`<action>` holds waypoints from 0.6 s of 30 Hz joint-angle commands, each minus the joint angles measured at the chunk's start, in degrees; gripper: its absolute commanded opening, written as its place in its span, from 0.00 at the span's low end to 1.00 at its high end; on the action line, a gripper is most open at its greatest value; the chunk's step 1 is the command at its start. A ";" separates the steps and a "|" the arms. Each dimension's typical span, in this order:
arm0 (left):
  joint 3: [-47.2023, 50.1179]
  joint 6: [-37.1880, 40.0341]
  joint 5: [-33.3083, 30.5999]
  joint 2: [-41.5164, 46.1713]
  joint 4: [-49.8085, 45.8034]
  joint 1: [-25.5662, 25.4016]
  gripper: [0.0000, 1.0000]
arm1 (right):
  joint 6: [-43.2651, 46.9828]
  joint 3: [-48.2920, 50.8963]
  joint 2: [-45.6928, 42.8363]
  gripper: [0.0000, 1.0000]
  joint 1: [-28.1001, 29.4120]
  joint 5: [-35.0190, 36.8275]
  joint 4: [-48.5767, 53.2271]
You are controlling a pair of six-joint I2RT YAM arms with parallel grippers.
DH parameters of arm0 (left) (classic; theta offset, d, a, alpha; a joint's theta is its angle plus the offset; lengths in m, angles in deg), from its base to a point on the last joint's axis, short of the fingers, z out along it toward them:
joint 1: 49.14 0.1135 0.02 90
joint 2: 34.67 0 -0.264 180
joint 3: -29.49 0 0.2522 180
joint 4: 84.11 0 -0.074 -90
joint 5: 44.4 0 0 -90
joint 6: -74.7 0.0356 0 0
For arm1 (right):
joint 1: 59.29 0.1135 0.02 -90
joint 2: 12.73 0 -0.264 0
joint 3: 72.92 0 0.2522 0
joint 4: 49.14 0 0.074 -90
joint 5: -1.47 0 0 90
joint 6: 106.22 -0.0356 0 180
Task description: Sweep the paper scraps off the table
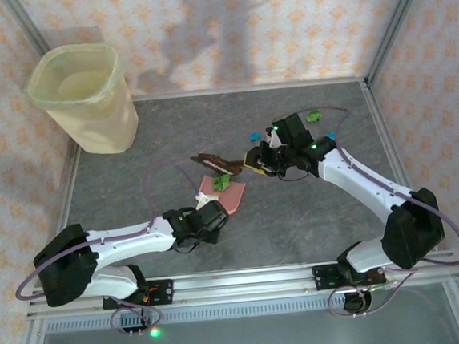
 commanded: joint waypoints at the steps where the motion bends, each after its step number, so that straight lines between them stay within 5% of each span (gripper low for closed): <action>1: 0.93 -0.95 -2.38 1.04 -0.01 0.37 0.00 | 1.10 2.14 -6.53 0.00 0.17 -2.90 4.12; 11: 1.29 -1.47 -2.67 1.70 0.07 0.37 0.00 | -3.33 10.50 -18.18 0.00 -0.33 -1.83 3.20; 18: 1.62 -1.65 -2.87 2.16 0.10 0.20 0.00 | -0.79 11.65 -26.60 0.00 -1.73 11.15 -1.52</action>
